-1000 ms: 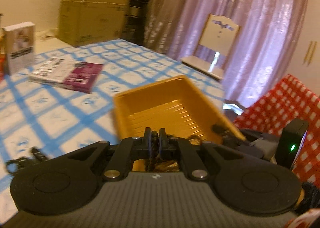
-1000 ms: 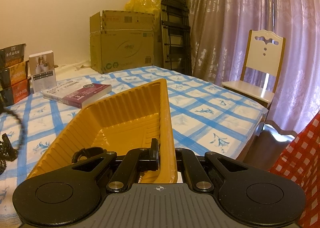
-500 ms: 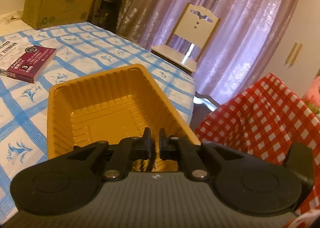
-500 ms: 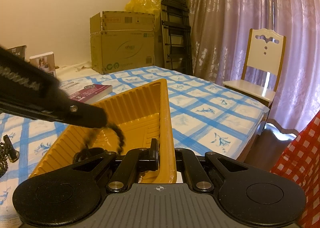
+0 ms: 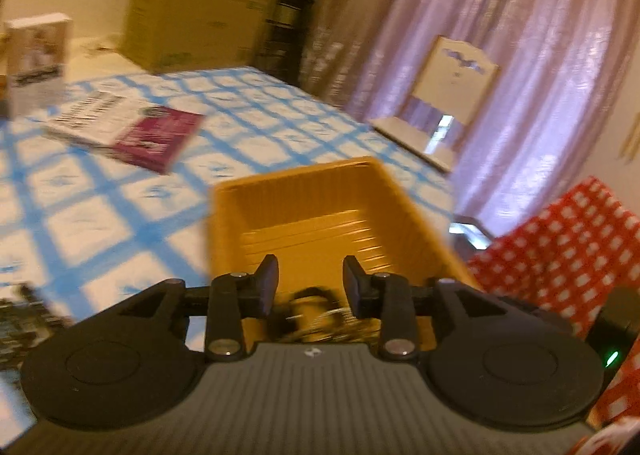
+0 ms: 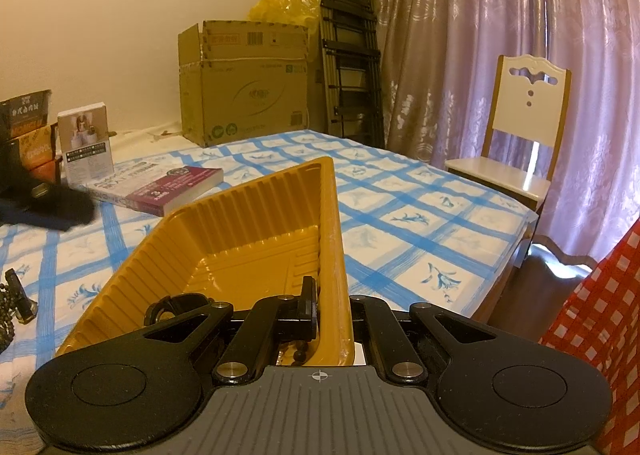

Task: Organize jewelry
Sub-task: 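Carry the dark bead strand over the orange tray and open the left tool, then reach the left tool back to the pile and grasp the black watch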

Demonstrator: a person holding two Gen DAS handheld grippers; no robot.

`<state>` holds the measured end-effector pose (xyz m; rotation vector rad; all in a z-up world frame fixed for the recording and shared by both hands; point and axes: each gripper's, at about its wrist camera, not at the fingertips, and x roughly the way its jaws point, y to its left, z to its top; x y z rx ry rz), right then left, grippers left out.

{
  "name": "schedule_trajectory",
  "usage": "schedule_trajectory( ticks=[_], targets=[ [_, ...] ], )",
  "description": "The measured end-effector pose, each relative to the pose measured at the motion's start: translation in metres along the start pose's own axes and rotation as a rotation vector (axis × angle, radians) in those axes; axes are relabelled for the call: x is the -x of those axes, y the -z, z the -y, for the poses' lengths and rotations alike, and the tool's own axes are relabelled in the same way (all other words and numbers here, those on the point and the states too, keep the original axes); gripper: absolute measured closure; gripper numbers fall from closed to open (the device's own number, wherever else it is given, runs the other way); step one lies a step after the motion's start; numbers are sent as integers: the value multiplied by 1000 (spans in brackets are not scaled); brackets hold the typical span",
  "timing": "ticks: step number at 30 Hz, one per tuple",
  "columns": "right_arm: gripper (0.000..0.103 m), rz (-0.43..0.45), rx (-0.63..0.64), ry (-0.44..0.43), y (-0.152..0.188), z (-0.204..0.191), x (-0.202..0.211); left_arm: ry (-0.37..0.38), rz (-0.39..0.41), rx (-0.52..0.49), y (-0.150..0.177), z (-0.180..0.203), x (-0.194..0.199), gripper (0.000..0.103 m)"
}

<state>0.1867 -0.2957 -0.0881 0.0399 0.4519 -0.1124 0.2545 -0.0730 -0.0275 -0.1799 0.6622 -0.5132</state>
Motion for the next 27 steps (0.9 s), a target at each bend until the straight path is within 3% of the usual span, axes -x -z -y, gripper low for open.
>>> schedule_trajectory(
  ticks=[5,16,21,27],
  targets=[
    [99,-1,4,3,0,1,0,-148,-18,12,18,-34,27,67],
    [99,-4,10,10,1,0,-1,-363,-54,123,58,-94,70,63],
    [99,-4,14,12,1,-1,0,-415,-64,98,66,-96,71,62],
    [99,-4,13,11,1,-1,0,-441,-63,65,67,-95,58,54]
  ],
)
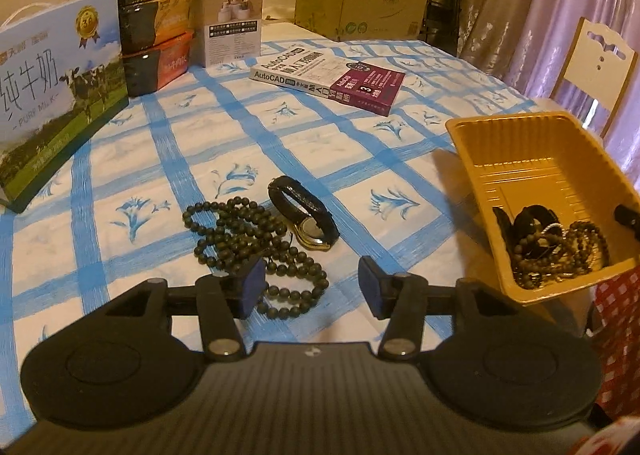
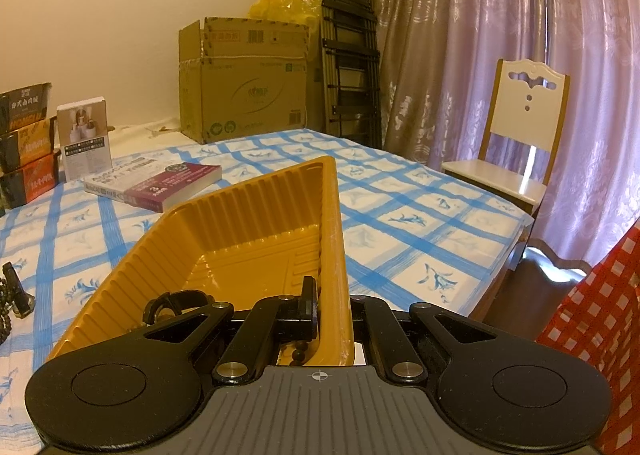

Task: Organize jewelry
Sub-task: 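Reach the left tool back to the pile and grasp the black watch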

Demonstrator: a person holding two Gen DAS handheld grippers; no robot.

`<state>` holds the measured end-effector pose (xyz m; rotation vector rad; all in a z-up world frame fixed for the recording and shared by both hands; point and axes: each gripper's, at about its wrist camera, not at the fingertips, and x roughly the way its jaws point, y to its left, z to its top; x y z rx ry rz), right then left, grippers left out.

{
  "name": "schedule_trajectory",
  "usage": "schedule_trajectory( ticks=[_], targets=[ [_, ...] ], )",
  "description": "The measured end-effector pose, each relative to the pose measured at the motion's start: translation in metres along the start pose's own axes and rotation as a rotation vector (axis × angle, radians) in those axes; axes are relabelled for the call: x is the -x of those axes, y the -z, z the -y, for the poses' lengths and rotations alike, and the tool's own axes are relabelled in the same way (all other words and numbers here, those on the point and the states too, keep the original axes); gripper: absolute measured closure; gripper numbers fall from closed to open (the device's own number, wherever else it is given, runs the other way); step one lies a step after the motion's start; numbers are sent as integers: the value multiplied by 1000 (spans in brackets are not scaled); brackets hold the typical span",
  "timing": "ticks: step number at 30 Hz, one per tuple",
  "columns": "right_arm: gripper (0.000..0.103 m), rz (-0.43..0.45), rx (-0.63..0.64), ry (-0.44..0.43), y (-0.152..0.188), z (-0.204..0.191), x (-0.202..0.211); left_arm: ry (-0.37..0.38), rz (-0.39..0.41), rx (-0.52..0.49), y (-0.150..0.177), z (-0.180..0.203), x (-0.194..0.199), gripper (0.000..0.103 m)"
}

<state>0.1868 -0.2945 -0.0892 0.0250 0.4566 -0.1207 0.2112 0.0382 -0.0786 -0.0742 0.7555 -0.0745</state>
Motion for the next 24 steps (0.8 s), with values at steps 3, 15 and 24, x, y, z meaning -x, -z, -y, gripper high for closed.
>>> schedule_trajectory(
  ticks=[3,15,24],
  targets=[
    [99,0,-1,0,0,0,0,-5,-2,-14,-2,4,-11,53],
    [99,1,-2,11,3,1,1,-44,5,-53,-18,17,-55,52],
    [100,-1,2,23,2,0,-2,-105,24,-58,-27,25,-86,53]
  ],
)
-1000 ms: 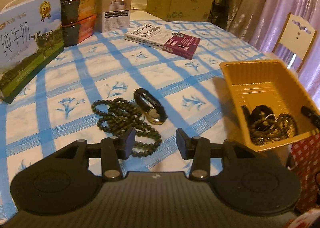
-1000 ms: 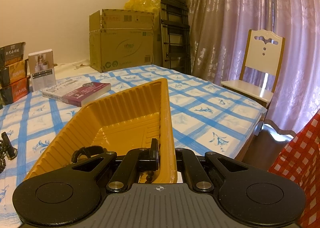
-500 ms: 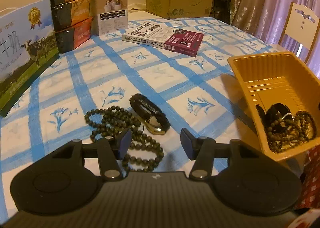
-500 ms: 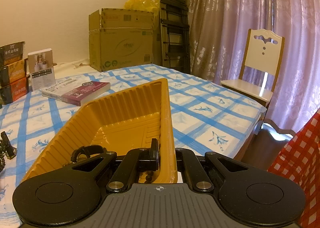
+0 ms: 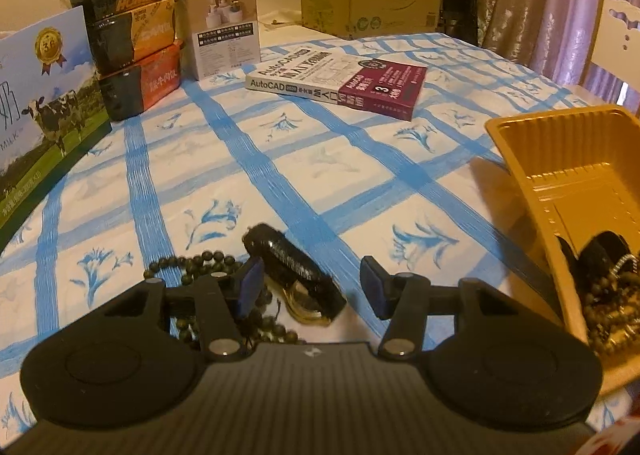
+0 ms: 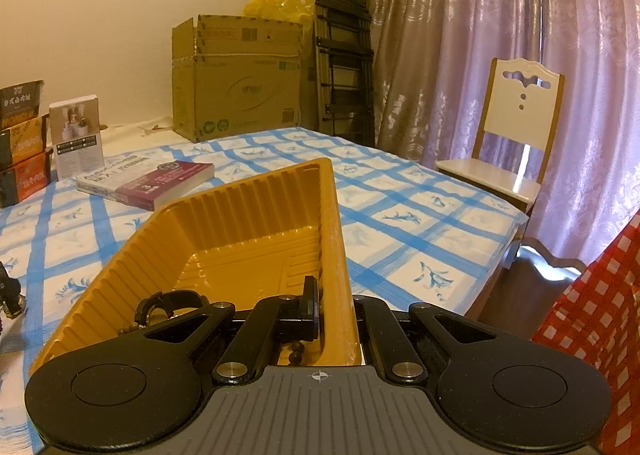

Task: Organize jewelry
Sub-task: 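Reach the left tool back to the pile and grasp the black watch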

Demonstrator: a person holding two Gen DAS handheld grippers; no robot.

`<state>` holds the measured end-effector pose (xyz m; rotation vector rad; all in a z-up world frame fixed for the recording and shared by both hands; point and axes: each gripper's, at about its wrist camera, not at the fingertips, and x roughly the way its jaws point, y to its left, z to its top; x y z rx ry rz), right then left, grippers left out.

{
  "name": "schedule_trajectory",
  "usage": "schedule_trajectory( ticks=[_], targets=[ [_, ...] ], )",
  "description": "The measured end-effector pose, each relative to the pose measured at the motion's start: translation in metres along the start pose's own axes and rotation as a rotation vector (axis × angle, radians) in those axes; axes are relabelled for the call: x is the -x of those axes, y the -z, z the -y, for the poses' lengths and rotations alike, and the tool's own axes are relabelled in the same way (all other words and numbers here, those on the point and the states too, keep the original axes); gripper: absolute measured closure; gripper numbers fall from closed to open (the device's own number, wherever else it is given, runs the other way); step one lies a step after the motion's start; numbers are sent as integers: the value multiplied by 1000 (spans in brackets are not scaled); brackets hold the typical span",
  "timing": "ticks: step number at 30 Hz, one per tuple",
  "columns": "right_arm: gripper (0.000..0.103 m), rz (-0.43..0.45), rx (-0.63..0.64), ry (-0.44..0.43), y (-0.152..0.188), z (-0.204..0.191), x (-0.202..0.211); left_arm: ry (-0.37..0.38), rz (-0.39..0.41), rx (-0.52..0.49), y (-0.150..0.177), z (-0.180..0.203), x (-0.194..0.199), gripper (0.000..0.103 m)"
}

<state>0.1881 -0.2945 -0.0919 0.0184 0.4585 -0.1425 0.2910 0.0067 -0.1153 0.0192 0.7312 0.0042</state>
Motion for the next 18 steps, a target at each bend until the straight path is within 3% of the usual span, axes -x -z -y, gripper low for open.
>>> schedule_trajectory(
  ticks=[3,9,14,18],
  targets=[
    [100,-1,-1,0,0,0,0,-16,-2,-3,-2,0,-7,56],
    [100,-1,-2,0,0,0,-1,7,-5,-6,2,-13,-3,75],
    [100,-1,-1,0,0,-1,-1,29,-1,-68,6,-23,9,76],
    [100,-2,0,1,0,0,-1,93,-34,-23,4,-29,7,74]
  ],
)
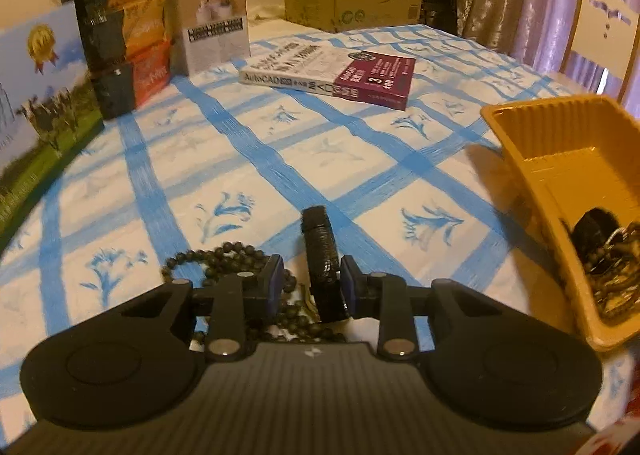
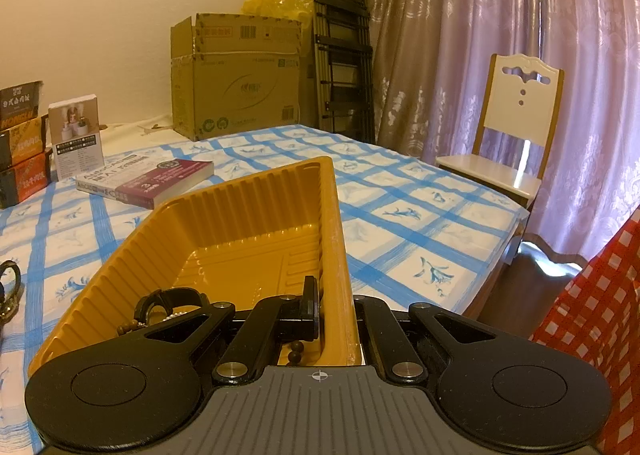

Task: Organize jewelry
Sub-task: 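Reach the left tool back to the pile and grasp the black watch, then carry the black watch into the orange tray and open the left tool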

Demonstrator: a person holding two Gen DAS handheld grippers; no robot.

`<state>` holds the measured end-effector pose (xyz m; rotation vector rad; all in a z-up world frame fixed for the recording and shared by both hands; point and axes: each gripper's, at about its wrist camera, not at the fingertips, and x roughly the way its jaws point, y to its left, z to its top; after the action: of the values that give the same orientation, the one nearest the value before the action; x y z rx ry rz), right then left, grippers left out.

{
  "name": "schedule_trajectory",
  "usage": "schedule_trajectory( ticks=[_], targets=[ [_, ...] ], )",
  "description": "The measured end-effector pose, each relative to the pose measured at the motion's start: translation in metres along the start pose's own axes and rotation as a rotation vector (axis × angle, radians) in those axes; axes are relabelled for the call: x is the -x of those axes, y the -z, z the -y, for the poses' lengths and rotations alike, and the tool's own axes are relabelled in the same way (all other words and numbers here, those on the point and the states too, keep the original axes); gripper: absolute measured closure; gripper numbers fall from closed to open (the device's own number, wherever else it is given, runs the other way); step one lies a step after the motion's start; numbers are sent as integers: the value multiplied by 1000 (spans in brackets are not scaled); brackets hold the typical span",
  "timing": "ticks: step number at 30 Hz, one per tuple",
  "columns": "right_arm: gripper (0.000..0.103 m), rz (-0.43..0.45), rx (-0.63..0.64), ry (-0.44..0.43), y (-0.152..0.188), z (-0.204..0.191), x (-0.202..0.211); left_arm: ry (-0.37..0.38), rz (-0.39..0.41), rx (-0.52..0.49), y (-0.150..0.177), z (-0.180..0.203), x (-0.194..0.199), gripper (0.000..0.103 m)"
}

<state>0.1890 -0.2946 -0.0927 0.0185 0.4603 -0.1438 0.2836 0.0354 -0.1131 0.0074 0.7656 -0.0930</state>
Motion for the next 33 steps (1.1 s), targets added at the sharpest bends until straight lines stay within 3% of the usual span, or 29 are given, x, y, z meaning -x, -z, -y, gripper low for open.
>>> schedule_trajectory(
  ticks=[8,11,17,24,33],
  targets=[
    [100,-1,3,0,2,0,-1,14,-22,42,-8,0,-15,75],
    [100,-2,4,0,3,0,-2,26,-20,33,-7,1,-13,91],
    [100,0,7,-2,5,0,-2,34,10,-16,-9,9,1,91],
    [100,-1,12,-4,6,-2,-3,105,68,-34,-21,23,35,91],
    [100,-3,11,-4,4,-4,-2,261,118,-91,-45,78,61,91]
  ],
)
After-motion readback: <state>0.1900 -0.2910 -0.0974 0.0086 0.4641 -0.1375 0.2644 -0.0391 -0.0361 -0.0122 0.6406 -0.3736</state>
